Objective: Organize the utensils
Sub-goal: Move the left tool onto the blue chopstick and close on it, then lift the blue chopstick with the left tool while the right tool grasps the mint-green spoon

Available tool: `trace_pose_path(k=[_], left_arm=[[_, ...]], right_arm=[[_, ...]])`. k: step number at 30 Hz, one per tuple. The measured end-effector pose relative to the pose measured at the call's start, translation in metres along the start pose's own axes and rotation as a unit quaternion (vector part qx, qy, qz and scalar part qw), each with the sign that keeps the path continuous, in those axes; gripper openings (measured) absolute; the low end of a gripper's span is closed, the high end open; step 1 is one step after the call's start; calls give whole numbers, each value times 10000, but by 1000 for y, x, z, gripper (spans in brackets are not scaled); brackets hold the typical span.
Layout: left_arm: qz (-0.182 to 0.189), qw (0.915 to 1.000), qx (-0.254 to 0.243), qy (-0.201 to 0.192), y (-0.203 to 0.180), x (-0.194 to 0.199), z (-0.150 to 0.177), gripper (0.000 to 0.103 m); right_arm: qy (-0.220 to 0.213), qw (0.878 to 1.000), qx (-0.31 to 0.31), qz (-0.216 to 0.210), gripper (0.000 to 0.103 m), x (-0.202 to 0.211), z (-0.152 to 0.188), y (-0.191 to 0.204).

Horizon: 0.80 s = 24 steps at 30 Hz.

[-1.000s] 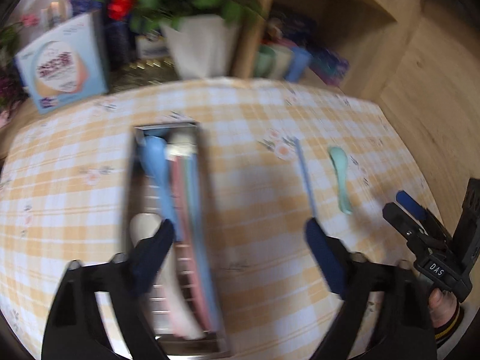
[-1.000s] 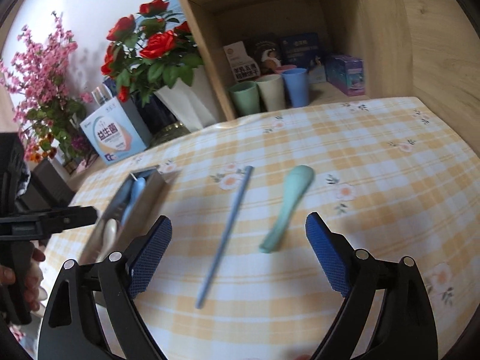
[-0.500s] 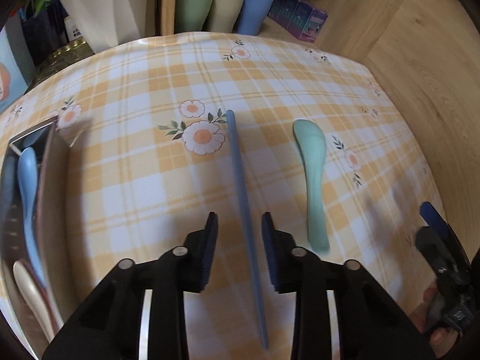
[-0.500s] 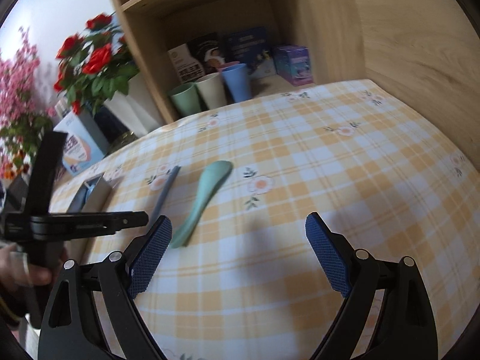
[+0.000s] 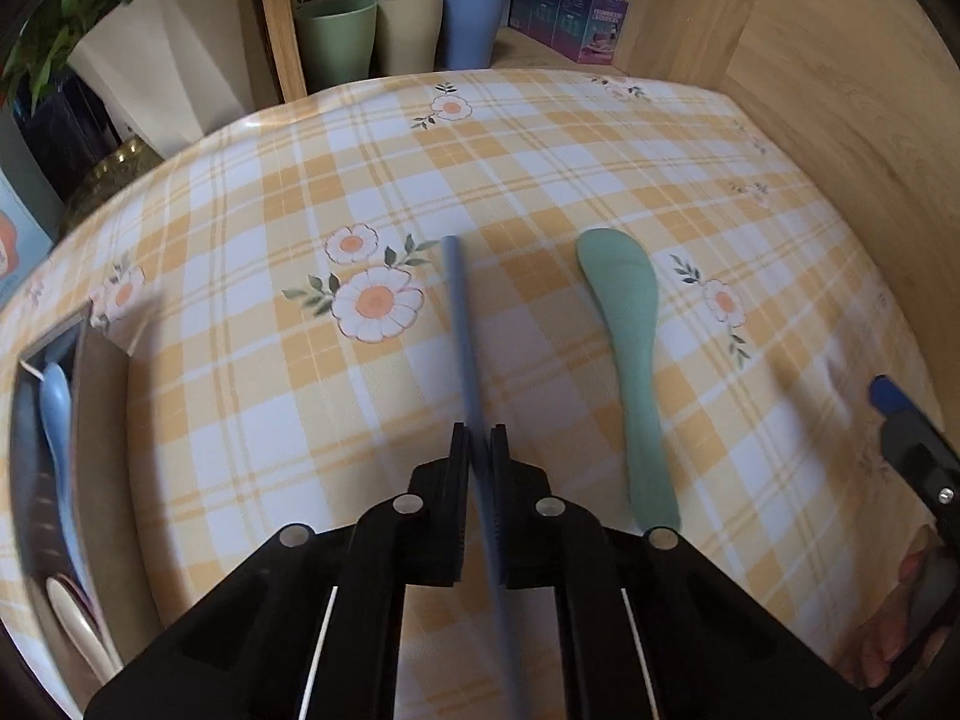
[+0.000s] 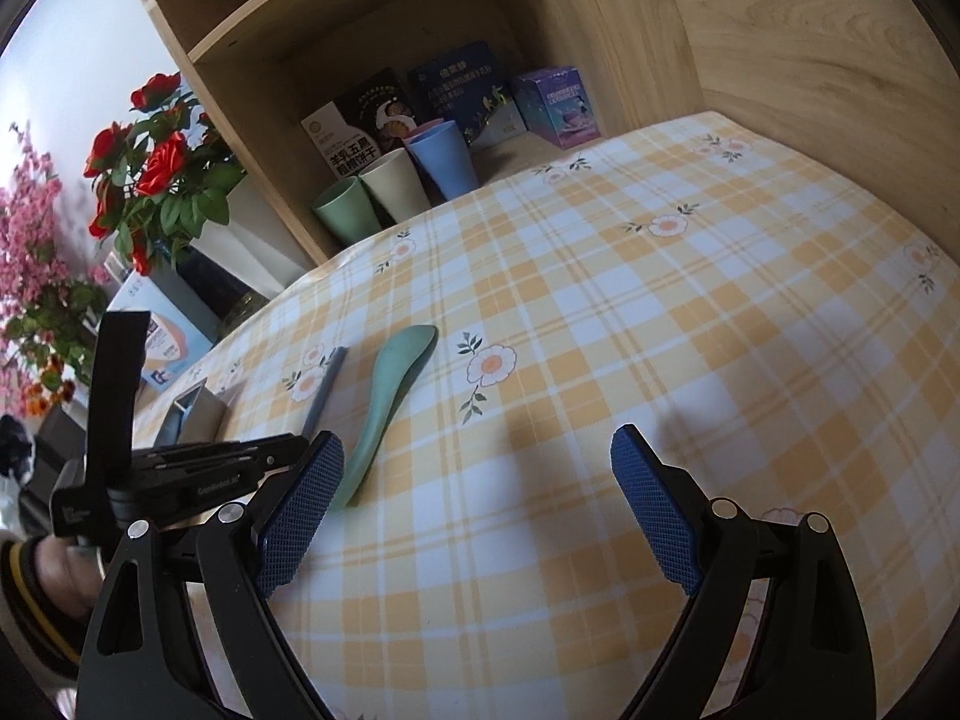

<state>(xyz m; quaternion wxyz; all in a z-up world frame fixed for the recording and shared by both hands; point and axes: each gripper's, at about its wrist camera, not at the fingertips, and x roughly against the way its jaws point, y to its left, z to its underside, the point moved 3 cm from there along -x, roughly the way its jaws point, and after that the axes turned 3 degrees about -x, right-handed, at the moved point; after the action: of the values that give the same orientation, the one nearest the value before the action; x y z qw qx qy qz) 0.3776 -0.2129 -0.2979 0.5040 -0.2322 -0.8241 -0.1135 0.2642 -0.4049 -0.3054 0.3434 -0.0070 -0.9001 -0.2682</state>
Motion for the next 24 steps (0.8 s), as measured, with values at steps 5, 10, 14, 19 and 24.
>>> trace_pose_path(k=[5,10,14,19,24], left_arm=[[148,9995,281,-95,3,12,11,6],[304,9972,565,-373,11,44,23,6],[319,9957,675,-558,20,69,32,6],[215,9933,787,-822,37,99,45,6],[143,9900,952,-1033,55,122,56,6]], right_arm=[[116,9999,37,-61,88,-3,2,3],[357,9989,209,-210,87,-10,5,11],[540,9977,294,-299,87,-15,6,15],[733,9954,410,-457,87,-19,3,26],[1178,9896,567,-597,87,-45,-6,50]])
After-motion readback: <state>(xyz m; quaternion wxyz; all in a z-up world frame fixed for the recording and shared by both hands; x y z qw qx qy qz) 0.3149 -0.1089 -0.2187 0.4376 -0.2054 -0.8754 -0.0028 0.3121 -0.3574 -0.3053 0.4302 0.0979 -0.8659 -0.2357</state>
